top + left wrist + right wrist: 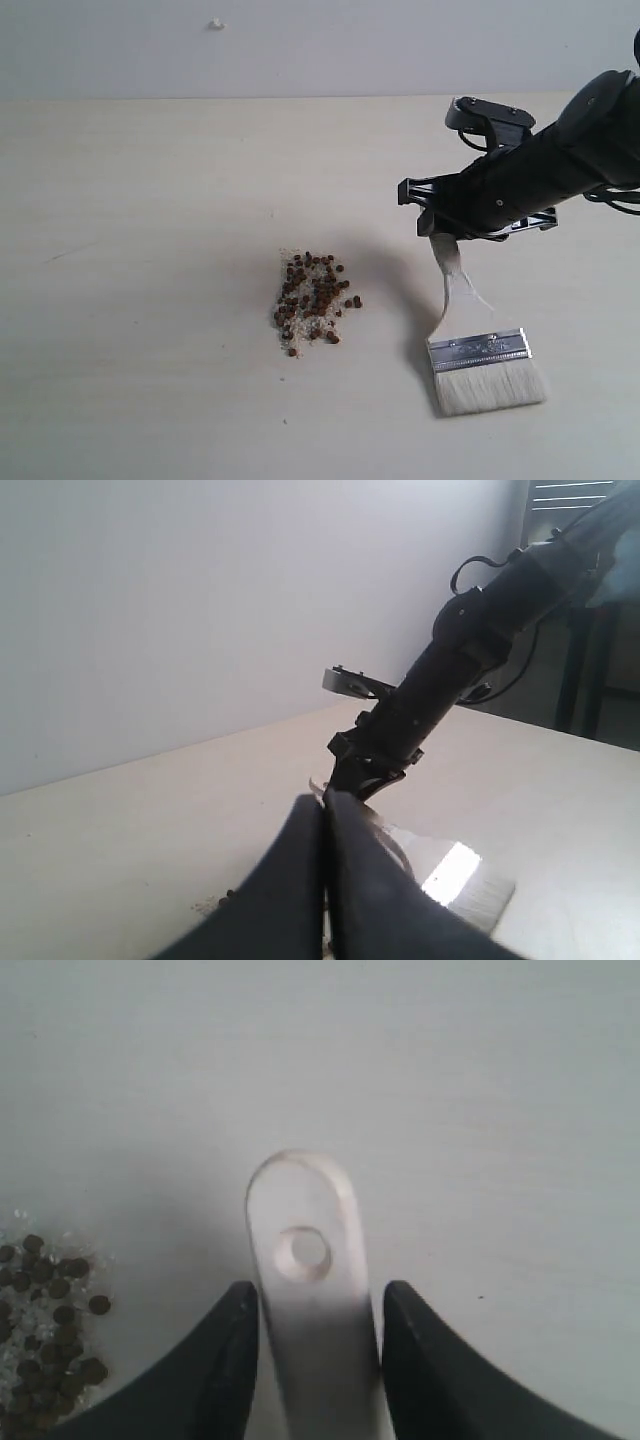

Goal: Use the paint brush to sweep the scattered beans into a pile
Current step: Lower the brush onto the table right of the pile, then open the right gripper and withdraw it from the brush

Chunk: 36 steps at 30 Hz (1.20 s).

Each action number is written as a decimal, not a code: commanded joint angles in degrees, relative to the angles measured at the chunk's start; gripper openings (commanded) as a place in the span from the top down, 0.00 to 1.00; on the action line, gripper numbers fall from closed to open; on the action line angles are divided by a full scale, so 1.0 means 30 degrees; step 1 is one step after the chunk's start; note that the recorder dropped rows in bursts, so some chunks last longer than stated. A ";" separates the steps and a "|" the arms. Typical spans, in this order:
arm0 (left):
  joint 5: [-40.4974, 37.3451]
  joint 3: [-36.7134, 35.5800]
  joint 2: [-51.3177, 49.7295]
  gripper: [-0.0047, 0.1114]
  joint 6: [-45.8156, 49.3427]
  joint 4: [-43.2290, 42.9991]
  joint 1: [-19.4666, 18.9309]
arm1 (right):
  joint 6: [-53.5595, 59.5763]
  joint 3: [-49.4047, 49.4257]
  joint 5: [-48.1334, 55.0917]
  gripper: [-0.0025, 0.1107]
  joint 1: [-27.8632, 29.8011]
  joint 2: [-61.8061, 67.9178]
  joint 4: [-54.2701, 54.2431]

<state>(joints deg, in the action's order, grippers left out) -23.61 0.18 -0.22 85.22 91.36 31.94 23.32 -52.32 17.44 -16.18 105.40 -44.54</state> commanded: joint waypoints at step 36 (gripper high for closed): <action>-0.0016 -0.0061 0.0073 0.96 0.0004 0.0020 0.0012 | 0.1113 0.9191 -0.6004 0.98 0.0049 -1.7782 0.1044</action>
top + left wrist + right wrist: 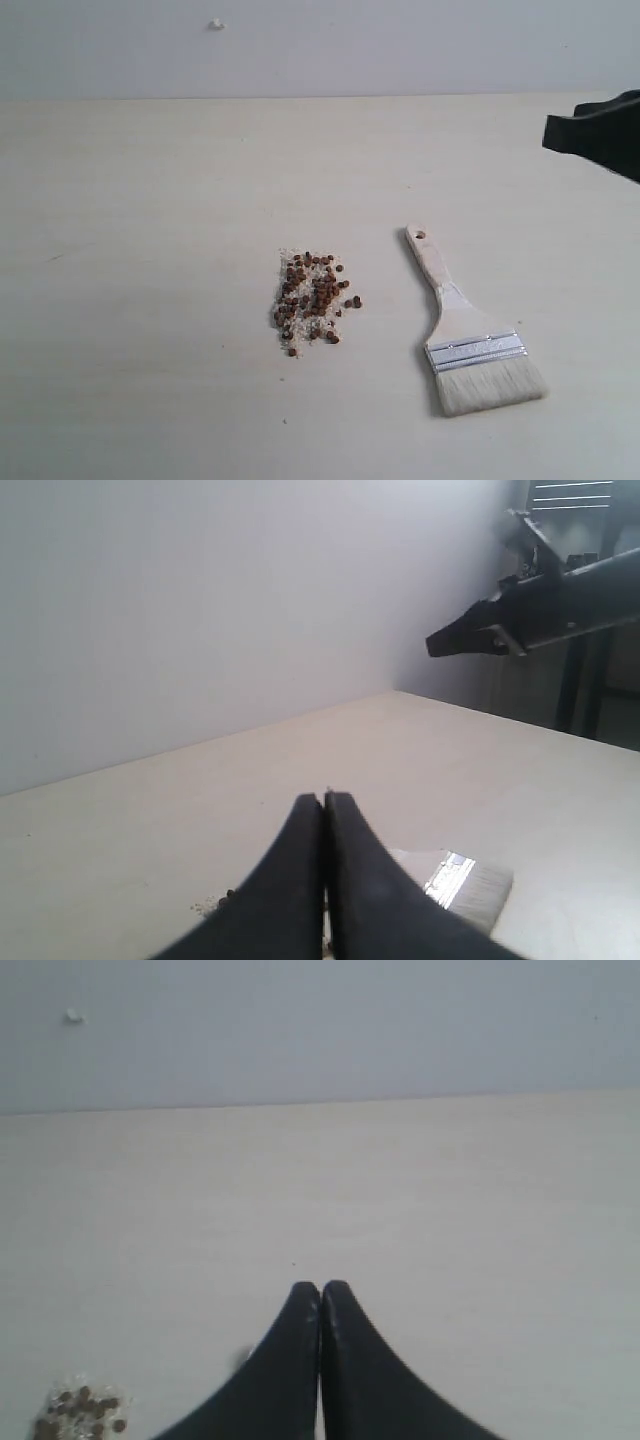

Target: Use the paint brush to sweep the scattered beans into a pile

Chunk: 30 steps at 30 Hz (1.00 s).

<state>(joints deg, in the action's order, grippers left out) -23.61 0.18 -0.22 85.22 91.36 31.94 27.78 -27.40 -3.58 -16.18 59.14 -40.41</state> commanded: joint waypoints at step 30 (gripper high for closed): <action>-0.0016 -0.0061 0.0073 0.96 0.0004 0.0020 0.0012 | 0.2831 0.0983 0.6624 0.98 0.6051 -1.5296 0.0474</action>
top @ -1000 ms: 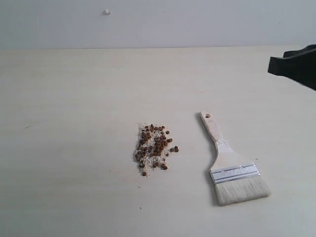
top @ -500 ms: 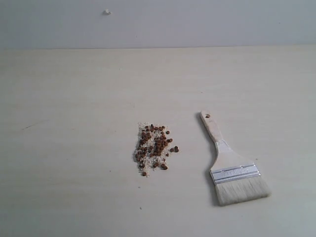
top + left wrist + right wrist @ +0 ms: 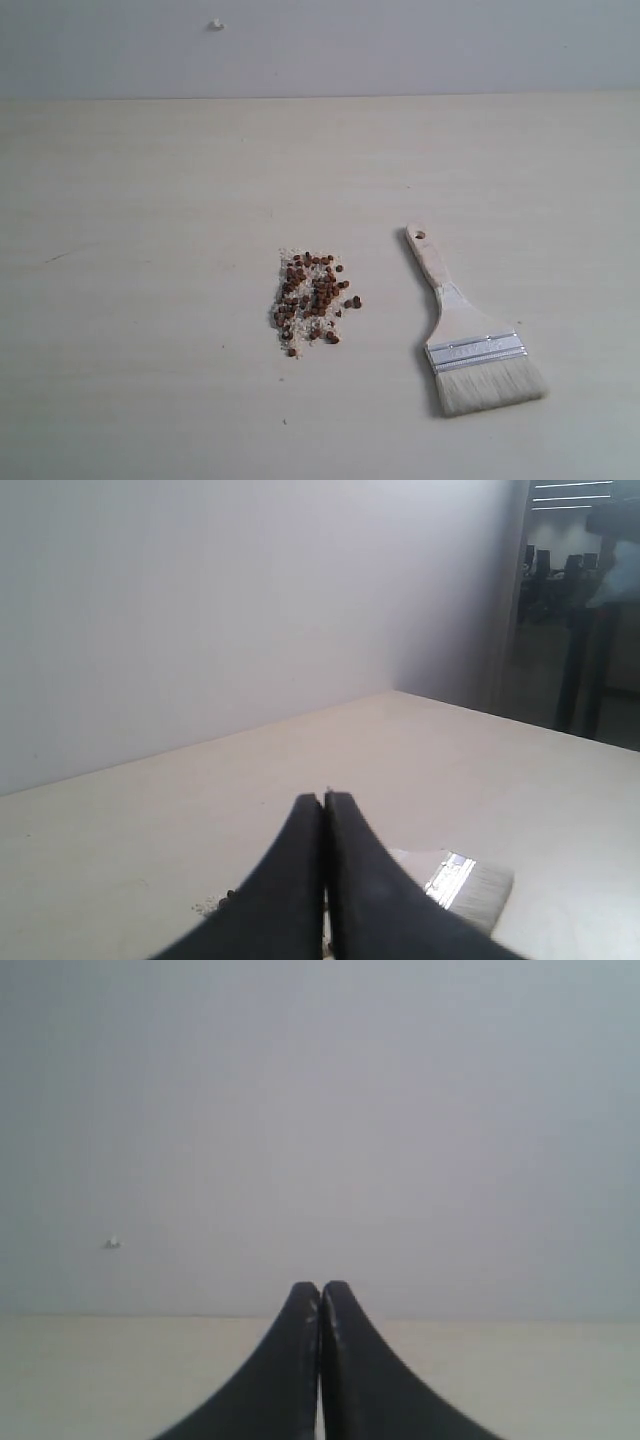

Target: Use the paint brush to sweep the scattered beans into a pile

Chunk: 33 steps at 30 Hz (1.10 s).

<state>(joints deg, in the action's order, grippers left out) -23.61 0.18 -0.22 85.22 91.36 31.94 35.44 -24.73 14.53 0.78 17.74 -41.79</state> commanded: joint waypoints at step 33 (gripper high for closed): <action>-0.0052 -0.0061 0.0073 0.96 0.0004 0.0020 0.0012 | -1.3376 0.8243 -0.0758 0.98 0.0397 -0.5135 1.4396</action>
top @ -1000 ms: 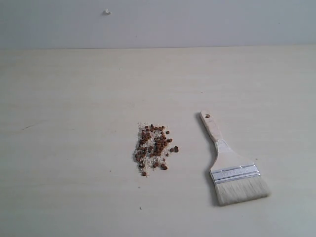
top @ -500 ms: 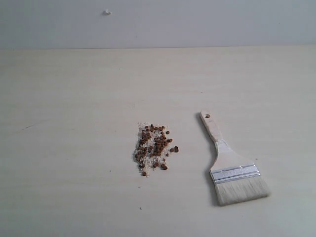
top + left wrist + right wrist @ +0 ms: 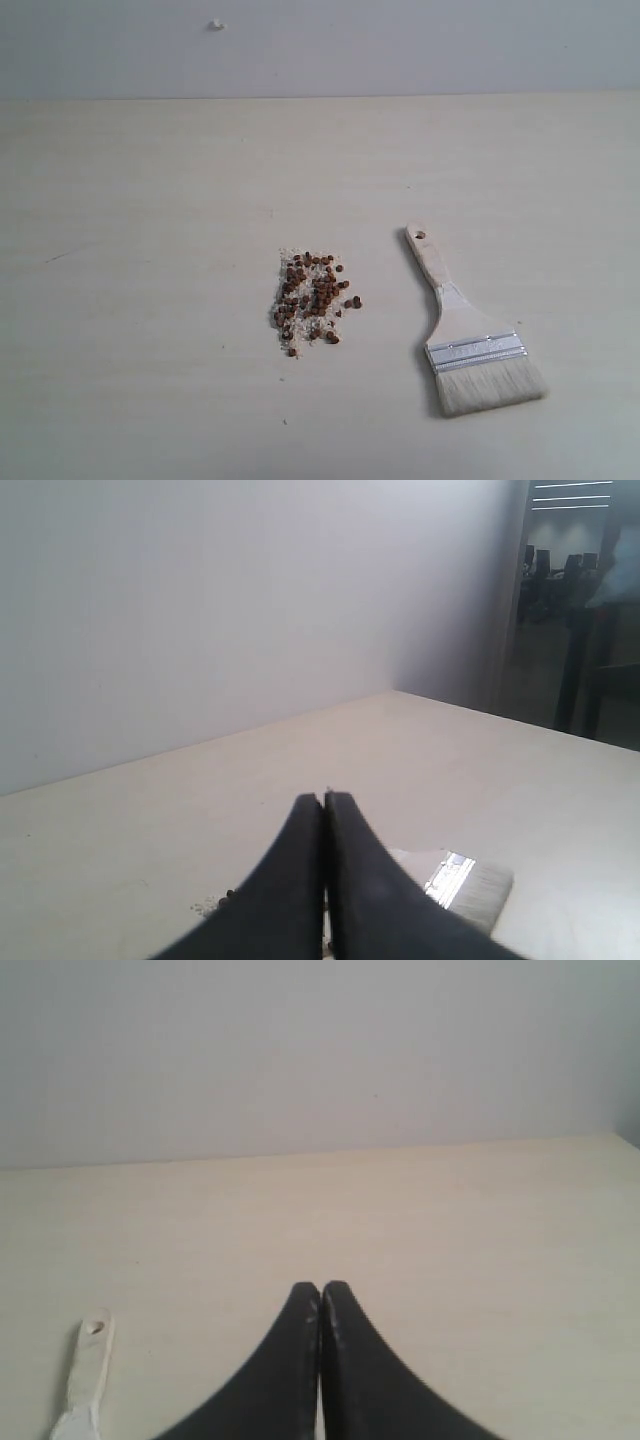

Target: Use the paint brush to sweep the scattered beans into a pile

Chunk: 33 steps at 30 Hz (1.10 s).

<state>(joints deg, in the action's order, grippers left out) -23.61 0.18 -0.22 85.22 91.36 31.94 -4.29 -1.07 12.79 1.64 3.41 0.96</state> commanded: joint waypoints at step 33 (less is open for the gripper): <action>0.1036 -0.0061 0.0073 0.96 0.1712 -0.0852 -0.4876 | -0.0135 0.0358 -0.0188 0.98 0.0109 -0.0515 0.0145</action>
<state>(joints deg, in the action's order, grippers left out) -22.91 0.18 -0.22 89.55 88.84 20.53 -4.62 -0.26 12.81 1.64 2.30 0.96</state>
